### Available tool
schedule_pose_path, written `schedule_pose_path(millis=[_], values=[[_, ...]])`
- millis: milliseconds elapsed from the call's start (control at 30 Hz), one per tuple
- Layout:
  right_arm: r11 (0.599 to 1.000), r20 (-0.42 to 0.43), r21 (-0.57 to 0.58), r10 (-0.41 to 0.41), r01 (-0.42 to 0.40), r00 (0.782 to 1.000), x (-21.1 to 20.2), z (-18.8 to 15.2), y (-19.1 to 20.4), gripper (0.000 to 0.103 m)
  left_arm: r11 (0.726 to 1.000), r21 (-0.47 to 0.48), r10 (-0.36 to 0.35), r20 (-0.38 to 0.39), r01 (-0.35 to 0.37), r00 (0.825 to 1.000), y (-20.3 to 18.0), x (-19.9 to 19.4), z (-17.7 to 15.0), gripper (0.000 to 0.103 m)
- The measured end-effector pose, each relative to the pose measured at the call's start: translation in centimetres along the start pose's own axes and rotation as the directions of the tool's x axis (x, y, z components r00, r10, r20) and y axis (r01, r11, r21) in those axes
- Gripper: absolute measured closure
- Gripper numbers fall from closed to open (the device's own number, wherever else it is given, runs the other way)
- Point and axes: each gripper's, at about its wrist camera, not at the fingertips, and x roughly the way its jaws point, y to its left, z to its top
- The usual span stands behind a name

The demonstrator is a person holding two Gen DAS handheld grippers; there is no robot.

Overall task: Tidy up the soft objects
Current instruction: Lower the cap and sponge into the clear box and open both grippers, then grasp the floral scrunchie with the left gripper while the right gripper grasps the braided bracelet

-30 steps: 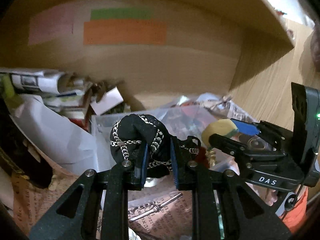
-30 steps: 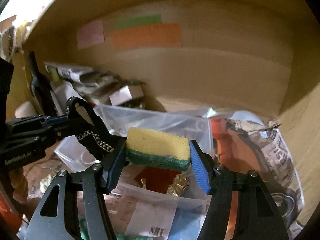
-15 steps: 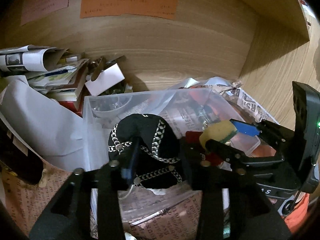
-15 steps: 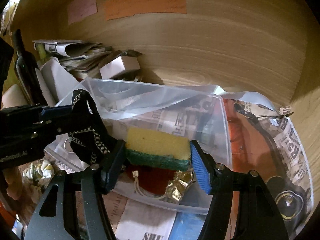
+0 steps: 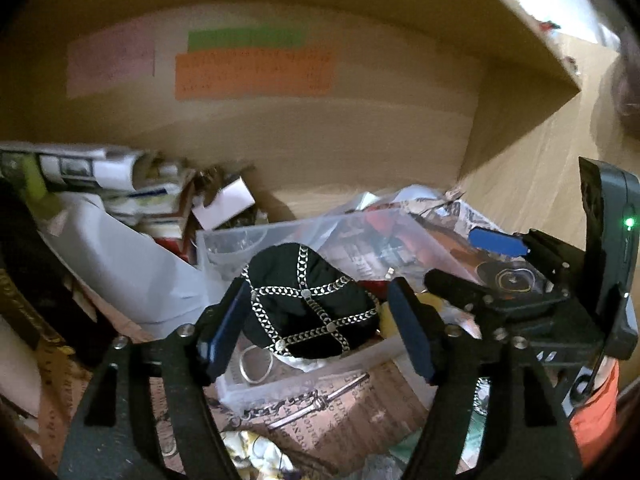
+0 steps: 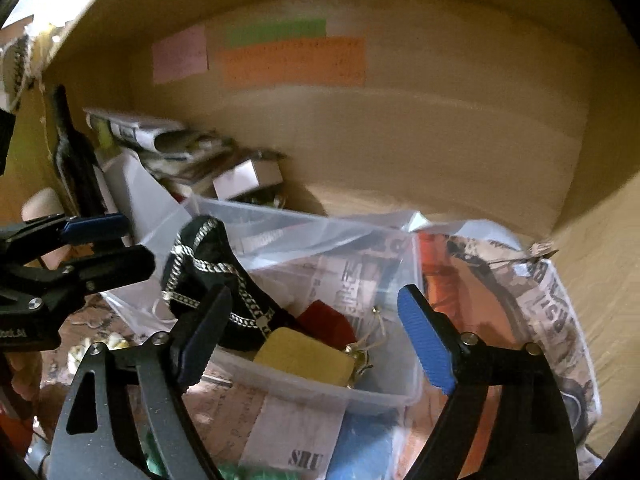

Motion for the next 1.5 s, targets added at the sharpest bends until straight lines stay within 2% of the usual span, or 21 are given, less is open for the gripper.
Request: schedule_pose_path(millis=[233, 400, 567, 700, 833, 933, 1100, 1233, 1267, 1333, 1467, 1500], values=[[1.000, 0.071, -0.024, -0.015, 0.016, 0.997, -4.1, -0.9, 0.5, 0.014, 1.000, 0.003, 0.017, 0.049, -0.017, 0.999, 0.5, -3.8, -1.3, 0.010], [1.000, 0.067, -0.022, -0.019, 0.020, 0.998, -5.7, -2.8, 0.7, 0.014, 0.999, -0.012, 0.038, 0.000, -0.038, 0.999, 1.3, -4.6, -3.4, 0.009], [1.000, 0.015, 0.016, -0.008, 0.008, 1.000, -5.8, -5.2, 0.3, 0.014, 0.998, -0.032, 0.058, -0.088, -0.061, 0.994, 2.4, -3.8, -5.9, 0.009], [1.000, -0.065, 0.028, 0.005, -0.003, 0.998, -4.5, -7.4, 0.4, 0.014, 0.995, -0.073, 0.055, -0.155, -0.067, 0.986, 3.3, -2.7, -8.0, 0.009], [1.000, -0.181, 0.016, 0.010, -0.007, 0.983, -2.6, -9.9, 0.3, 0.014, 0.989, -0.124, 0.058, -0.198, -0.084, 0.978, 4.4, -1.9, -9.8, 0.009], [1.000, -0.227, 0.027, -0.003, 0.010, 0.974, -2.3, -11.0, -0.3, 0.014, 0.985, -0.137, 0.068, -0.238, -0.103, 0.969, 4.9, -1.4, -11.2, 0.009], [0.995, -0.244, 0.091, -0.012, 0.036, 0.970, -2.6, -11.9, -2.4, 0.014, 0.987, -0.124, 0.066, -0.290, -0.106, 0.955, 4.8, -0.5, -12.6, 0.009], [0.993, -0.232, 0.103, -0.040, 0.065, 0.972, -3.0, -12.0, -3.1, 0.016, 0.987, -0.112, 0.082, -0.292, -0.119, 0.953, 4.5, -0.1, -12.9, 0.009], [0.992, -0.229, 0.101, -0.048, 0.073, 0.972, -3.1, -12.0, -3.2, 0.017, 0.986, -0.112, 0.084, -0.289, -0.121, 0.953, 4.5, 0.0, -12.9, 0.010], [0.992, -0.228, 0.097, -0.058, 0.082, 0.972, -3.3, -12.1, -3.4, 0.023, 0.985, -0.118, 0.085, -0.283, -0.123, 0.955, 4.6, 0.0, -12.9, 0.019], [0.992, -0.231, 0.081, -0.076, 0.097, 0.970, -3.2, -12.2, -3.7, 0.044, 0.985, -0.111, 0.097, -0.273, -0.132, 0.957, 4.7, 0.0, -12.9, 0.038], [0.992, -0.230, 0.077, -0.082, 0.102, 0.970, -3.1, -12.3, -3.8, 0.051, 0.986, -0.107, 0.098, -0.272, -0.132, 0.957, 4.6, 0.0, -13.0, 0.047]])
